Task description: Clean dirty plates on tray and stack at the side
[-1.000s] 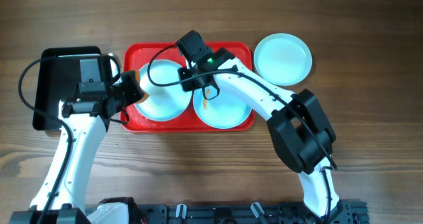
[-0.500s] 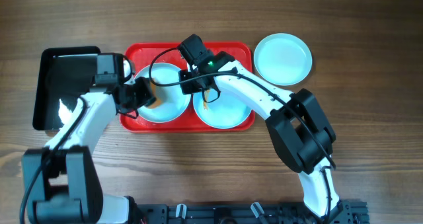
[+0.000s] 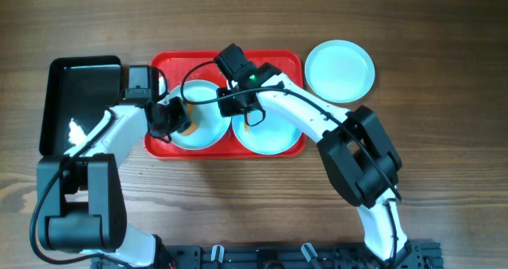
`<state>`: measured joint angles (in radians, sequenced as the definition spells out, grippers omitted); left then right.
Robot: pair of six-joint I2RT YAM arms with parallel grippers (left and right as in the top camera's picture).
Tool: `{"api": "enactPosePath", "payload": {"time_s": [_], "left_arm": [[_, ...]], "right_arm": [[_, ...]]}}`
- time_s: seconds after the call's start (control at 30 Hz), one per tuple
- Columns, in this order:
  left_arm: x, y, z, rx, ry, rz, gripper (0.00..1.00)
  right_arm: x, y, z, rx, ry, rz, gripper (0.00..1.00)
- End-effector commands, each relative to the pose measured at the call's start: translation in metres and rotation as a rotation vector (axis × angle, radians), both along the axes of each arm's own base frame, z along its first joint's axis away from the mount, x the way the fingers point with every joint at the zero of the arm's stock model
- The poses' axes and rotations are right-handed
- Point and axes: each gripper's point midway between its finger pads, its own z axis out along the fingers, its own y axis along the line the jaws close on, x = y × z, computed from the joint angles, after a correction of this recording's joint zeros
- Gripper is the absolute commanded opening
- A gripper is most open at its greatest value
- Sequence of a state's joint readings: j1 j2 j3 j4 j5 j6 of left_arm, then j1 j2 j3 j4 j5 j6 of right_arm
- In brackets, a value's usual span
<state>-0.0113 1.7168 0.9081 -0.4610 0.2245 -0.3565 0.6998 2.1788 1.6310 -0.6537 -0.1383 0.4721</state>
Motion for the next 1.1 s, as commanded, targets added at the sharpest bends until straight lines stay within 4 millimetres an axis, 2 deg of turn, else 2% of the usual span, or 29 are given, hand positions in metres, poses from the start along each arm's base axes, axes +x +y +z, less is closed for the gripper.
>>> {"api": "enactPosePath", "payload": {"time_s": [0.0,0.13,0.27,0.43,0.53,0.6,0.7,0.8,0.87,1.07], "left_arm": [[-0.012,0.045,-0.017,0.256,0.067,0.056,0.04],[-0.009,0.054,-0.011,0.306,0.047,0.075,0.04],[0.002,0.054,0.006,0.302,-0.025,0.086,0.04],[0.019,0.060,0.045,0.328,-0.171,0.122,0.04],[0.028,0.067,0.078,0.359,-0.279,0.158,0.04],[0.030,0.067,0.096,0.355,-0.333,0.169,0.04],[0.029,0.063,0.113,0.328,-0.376,0.165,0.04],[0.026,0.045,0.110,0.237,-0.363,0.114,0.04],[0.022,0.030,0.101,0.158,-0.326,0.069,0.04],[0.011,0.009,0.068,0.048,-0.201,0.010,0.04]], "right_arm": [[-0.005,0.001,-0.008,0.001,0.028,0.005,0.04],[-0.005,0.000,-0.011,-0.003,0.032,0.005,0.04],[-0.006,0.000,-0.016,-0.010,0.040,0.005,0.04],[-0.007,-0.001,-0.020,-0.016,0.048,0.005,0.04],[-0.007,-0.001,-0.020,-0.017,0.047,0.005,0.04],[-0.007,-0.001,-0.020,-0.017,0.048,0.006,0.04],[-0.007,-0.001,-0.020,-0.016,0.048,0.005,0.04],[-0.006,0.000,-0.020,-0.013,0.045,0.005,0.04],[-0.006,0.000,-0.020,-0.012,0.044,0.005,0.04],[-0.005,0.001,-0.019,-0.010,0.039,0.007,0.04]]}}
